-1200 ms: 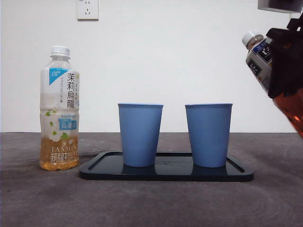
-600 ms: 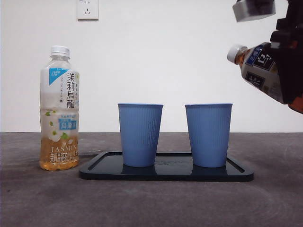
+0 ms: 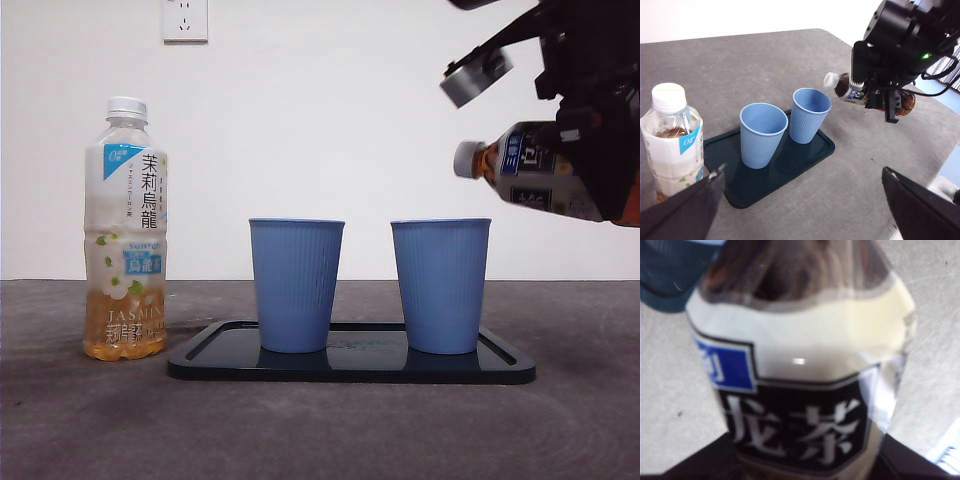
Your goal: Pour the drink into the cup
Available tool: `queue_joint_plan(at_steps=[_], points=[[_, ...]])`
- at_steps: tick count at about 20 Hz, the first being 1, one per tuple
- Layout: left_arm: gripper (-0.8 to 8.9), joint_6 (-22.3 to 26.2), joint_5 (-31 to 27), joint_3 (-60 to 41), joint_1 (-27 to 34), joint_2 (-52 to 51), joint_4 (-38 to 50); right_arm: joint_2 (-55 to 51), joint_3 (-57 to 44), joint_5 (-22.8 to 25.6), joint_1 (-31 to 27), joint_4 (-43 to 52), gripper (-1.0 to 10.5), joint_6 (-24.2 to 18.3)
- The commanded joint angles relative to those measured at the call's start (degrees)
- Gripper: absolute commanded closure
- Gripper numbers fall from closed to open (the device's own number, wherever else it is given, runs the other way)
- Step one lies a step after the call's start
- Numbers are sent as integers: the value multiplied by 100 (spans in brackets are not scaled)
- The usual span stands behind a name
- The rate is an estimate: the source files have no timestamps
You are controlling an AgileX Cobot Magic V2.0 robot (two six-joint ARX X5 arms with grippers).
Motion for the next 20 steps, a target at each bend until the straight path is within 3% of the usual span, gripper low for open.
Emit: queue_joint_plan(at_steps=[1,10,20], points=[[315,77,-4,105,-63,-2,66,162,240,400,186,-55,766,-153],[315,125,-7,105,-168,-2,74,476,247,1705,522,-317,766,-245],[315,122,-7,105,-291,-9,114,494,247,2457,691,-422,766,-632]])
